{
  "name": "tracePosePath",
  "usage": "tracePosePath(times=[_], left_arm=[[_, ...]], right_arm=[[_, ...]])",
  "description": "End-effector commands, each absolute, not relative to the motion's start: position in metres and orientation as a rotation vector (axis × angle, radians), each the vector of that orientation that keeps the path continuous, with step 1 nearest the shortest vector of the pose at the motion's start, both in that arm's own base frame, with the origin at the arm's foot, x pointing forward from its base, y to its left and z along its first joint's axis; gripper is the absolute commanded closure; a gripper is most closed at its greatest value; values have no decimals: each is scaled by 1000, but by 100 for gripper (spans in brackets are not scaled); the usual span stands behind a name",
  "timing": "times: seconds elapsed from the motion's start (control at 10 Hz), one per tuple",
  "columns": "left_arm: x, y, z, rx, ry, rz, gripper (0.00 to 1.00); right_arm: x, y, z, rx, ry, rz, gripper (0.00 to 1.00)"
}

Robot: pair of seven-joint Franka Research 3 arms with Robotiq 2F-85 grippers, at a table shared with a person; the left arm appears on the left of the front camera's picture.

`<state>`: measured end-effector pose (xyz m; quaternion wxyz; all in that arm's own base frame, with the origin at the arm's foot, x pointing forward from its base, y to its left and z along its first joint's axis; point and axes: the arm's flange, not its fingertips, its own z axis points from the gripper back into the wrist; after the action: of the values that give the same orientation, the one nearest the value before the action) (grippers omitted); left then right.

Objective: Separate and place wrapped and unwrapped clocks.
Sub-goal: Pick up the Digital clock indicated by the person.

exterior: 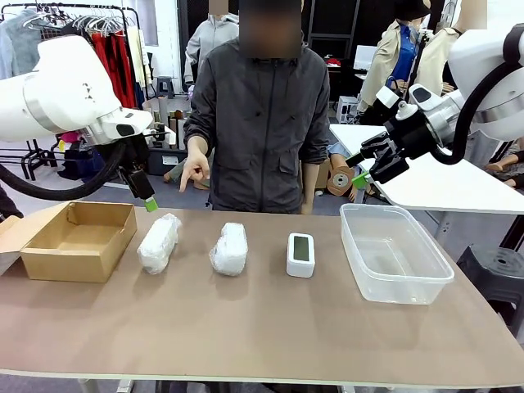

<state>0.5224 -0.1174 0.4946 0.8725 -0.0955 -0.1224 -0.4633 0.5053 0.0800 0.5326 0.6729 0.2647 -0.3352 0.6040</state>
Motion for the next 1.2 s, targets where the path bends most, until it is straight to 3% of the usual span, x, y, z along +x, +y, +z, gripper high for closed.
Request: tracePosePath(times=[0.0, 0.7, 1.1], left_arm=[[522, -117, 495, -200, -256, -968, 0], [541, -202, 477, 67, -44, -452, 0], [560, -215, 443, 107, -108, -382, 0]], right_arm=[[505, 80, 535, 596, -762, 1363, 0], [505, 80, 535, 596, -762, 1363, 0], [505, 80, 535, 596, -762, 1363, 0]])
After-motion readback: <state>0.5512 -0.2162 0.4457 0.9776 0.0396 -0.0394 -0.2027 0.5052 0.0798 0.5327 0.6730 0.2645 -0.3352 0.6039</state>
